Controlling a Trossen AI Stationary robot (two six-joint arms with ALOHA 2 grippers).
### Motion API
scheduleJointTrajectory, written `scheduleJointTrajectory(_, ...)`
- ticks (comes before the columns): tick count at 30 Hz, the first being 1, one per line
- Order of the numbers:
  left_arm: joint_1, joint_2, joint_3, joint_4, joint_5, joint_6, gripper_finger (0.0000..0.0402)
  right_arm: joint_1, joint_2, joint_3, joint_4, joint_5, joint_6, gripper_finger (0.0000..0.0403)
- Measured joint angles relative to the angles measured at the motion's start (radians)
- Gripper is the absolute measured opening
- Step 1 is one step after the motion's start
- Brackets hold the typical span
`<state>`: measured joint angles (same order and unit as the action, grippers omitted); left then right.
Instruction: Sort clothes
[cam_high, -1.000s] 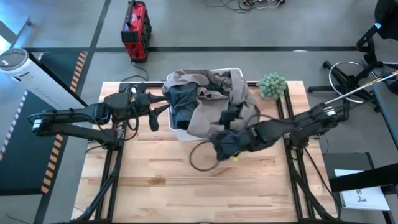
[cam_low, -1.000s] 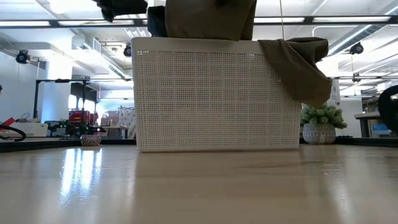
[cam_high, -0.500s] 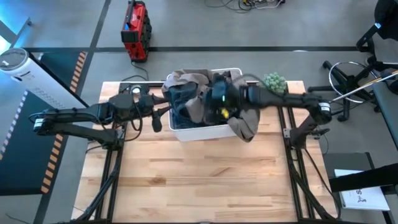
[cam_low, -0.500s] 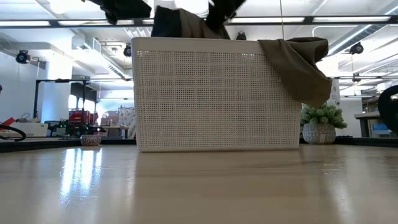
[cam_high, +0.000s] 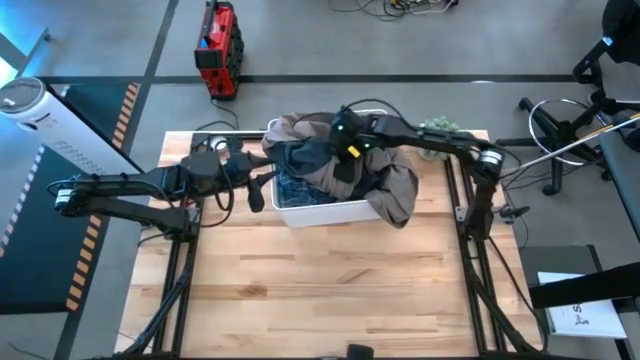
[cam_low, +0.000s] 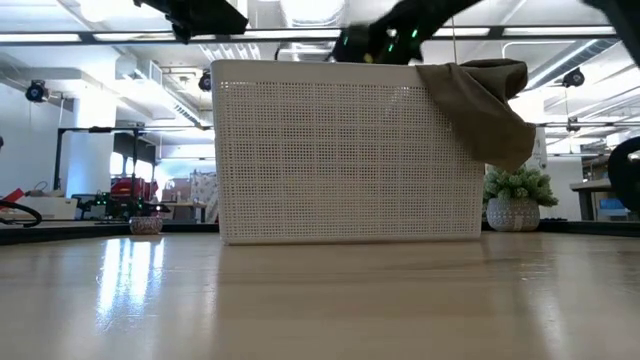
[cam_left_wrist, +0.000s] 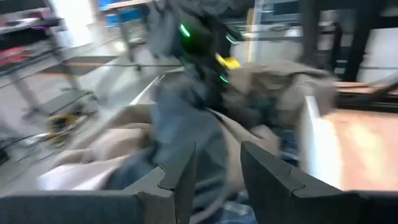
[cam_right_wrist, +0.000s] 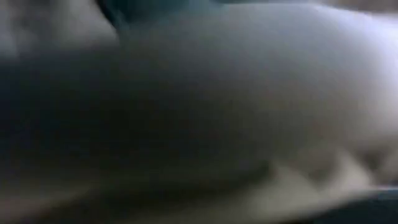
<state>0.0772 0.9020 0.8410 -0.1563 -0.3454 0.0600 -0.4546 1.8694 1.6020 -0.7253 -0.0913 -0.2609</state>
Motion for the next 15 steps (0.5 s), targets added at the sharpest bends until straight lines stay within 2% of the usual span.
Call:
scheduleJointTrajectory(5, 0.003, 0.013, 0.0, -0.062, -0.254, -0.028, 0.0114, 0.004, 0.096, 0.004, -0.03, -0.004, -0.005, 0.0)
scheduleJointTrajectory(6, 0.007, 0.022, 0.0, -0.079, -0.278, -0.033, 0.0114, 0.008, 0.105, 0.004, -0.033, -0.003, -0.007, 0.0)
scheduleJointTrajectory(8, 0.024, 0.049, 0.0, -0.08, -0.272, -0.04, 0.0114, 0.014, 0.108, 0.005, -0.032, 0.001, -0.008, 0.0)
scheduleJointTrajectory(12, 0.083, 0.122, 0.0, -0.015, -0.178, -0.028, 0.011, 0.029, 0.084, 0.0, -0.034, -0.013, 0.004, 0.0)
scheduleJointTrajectory(15, 0.138, 0.173, 0.0, 0.041, -0.108, -0.009, 0.009, 0.044, 0.063, -0.001, -0.04, -0.089, 0.033, 0.0)
